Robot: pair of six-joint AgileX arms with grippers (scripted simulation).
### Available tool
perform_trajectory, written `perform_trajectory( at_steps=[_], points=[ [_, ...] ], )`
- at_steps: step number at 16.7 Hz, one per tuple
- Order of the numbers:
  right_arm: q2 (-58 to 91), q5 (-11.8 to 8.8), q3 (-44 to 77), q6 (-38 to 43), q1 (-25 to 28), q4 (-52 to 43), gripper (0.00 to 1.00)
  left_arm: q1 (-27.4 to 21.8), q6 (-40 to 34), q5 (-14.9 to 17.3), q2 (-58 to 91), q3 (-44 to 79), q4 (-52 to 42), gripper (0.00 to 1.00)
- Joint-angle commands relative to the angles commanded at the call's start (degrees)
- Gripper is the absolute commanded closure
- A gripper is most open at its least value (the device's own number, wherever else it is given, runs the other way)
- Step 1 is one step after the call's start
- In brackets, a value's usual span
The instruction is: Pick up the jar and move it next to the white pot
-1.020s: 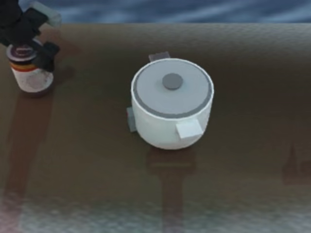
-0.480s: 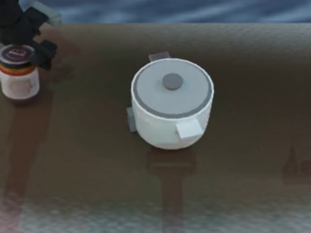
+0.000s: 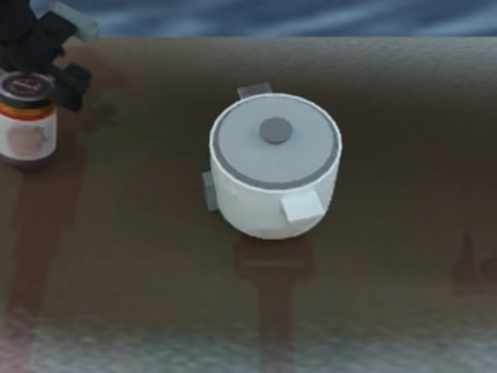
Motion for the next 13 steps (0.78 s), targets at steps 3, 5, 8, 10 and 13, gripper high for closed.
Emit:
perform_trajectory(
  at_steps=[3, 5, 8, 10, 13],
  points=[
    [0.0, 0.0, 0.0, 0.0, 0.0, 0.0, 0.0, 0.2, -0.1, -0.1, -2.2, -2.2, 0.2, 1.0],
    [0.0, 0.0, 0.0, 0.0, 0.0, 0.0, 0.0, 0.5, -0.1, -0.1, -6.5, -6.6, 0.5, 1.0],
    [0.0, 0.0, 0.0, 0.0, 0.0, 0.0, 0.0, 0.8, 0.1, -0.2, -16.1, -16.7, 1.1, 1.0],
    [0.0, 0.0, 0.0, 0.0, 0.0, 0.0, 0.0, 1.1, 0.2, -0.3, -22.8, -24.0, 1.4, 1.0],
    [0.0, 0.0, 0.0, 0.0, 0.0, 0.0, 0.0, 1.6, 0.3, -0.3, -30.1, -31.6, 1.6, 1.0]
  ],
)
